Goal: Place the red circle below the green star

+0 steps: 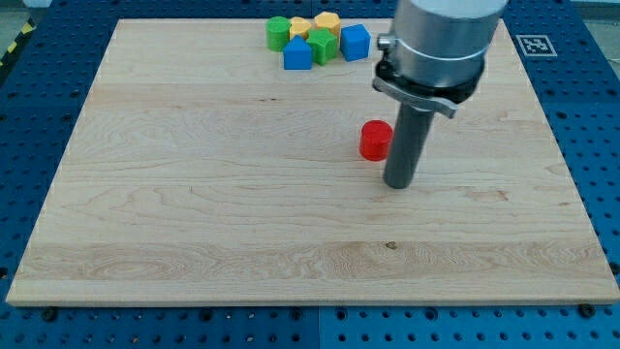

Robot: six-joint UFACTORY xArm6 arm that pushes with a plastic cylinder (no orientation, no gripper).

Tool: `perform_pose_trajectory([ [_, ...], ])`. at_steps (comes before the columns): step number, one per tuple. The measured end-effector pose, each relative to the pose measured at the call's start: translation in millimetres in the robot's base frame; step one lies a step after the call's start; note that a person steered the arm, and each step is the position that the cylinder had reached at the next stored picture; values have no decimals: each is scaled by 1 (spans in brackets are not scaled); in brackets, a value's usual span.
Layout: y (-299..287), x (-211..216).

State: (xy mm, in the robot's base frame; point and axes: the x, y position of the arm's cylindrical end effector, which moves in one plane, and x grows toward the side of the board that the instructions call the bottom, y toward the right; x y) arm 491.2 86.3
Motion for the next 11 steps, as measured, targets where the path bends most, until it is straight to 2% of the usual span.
perform_pose_trajectory([
  [3, -5, -12],
  [5, -8, -43],
  [9, -12, -151],
  [11, -19, -161],
])
